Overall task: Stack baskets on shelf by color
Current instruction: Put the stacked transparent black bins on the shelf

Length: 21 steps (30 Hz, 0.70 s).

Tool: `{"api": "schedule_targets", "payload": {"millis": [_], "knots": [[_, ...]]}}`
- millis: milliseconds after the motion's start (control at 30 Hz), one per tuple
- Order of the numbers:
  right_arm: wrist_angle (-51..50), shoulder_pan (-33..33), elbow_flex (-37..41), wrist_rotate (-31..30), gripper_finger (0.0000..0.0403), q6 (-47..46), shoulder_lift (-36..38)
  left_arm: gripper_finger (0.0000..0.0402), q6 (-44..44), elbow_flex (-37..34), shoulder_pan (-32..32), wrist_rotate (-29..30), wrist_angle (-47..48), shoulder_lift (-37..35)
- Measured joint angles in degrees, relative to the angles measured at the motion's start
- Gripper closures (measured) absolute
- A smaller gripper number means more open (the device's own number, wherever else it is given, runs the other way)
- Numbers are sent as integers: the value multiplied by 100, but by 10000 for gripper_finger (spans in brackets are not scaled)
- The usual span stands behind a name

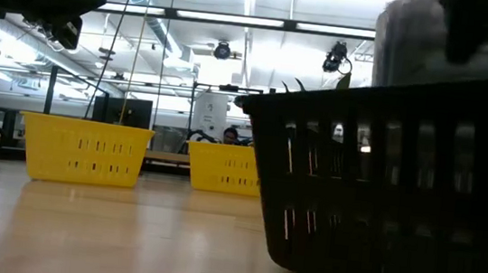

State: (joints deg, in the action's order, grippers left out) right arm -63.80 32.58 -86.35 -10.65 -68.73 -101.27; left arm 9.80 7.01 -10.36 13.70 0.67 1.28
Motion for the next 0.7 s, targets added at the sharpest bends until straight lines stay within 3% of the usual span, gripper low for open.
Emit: {"api": "schedule_targets", "payload": {"millis": [300,700], "knots": [[-342,76,-1021,-473,386,389,0,365,0,0,0,1,0,0],[1421,-249,-1751,-380,386,3060,2,371,0,0,2,1,0,0]]}}
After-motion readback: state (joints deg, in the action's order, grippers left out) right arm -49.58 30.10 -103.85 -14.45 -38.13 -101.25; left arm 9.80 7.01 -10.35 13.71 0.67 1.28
